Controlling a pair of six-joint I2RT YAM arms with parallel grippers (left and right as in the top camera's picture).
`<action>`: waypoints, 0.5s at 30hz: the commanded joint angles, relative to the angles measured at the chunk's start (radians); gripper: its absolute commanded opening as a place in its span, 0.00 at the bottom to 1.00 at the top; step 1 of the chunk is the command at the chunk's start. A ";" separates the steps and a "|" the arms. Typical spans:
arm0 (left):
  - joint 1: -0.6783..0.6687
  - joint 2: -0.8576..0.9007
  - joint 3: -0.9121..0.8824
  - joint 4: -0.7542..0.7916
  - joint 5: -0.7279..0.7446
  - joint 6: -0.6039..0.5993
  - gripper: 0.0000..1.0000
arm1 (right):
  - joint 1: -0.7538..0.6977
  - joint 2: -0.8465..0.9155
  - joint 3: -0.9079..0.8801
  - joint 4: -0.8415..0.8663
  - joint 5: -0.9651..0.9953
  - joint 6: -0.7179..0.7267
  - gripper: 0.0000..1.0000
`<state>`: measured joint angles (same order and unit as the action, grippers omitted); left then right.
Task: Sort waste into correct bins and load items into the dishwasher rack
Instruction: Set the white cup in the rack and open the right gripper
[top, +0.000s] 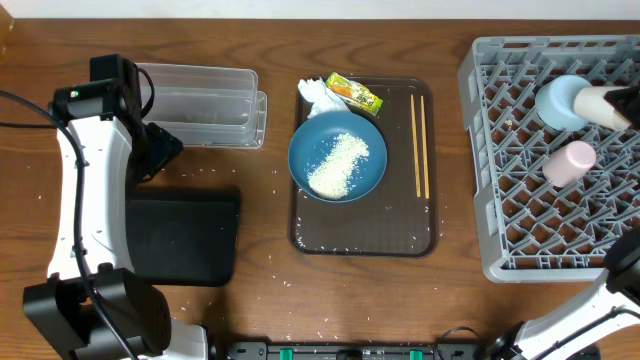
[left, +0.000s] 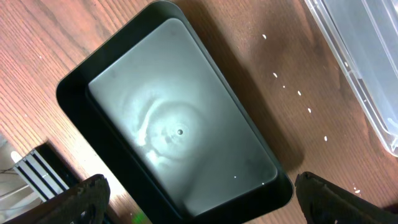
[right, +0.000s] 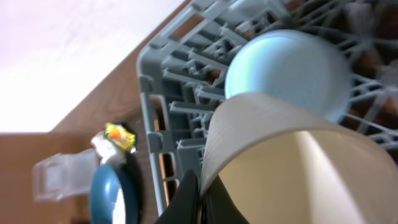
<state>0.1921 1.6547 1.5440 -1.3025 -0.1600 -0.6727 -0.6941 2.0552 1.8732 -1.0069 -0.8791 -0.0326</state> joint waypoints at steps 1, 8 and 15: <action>0.004 -0.016 -0.002 -0.005 -0.008 0.006 0.98 | -0.045 -0.003 -0.099 0.108 -0.269 -0.024 0.01; 0.004 -0.016 -0.002 -0.005 -0.008 0.006 0.98 | -0.131 -0.003 -0.227 0.267 -0.327 0.061 0.01; 0.004 -0.016 -0.002 -0.005 -0.008 0.006 0.98 | -0.165 -0.003 -0.311 0.330 -0.344 0.026 0.01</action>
<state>0.1921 1.6547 1.5440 -1.3025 -0.1600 -0.6727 -0.8604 2.0552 1.5951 -0.6987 -1.1610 0.0078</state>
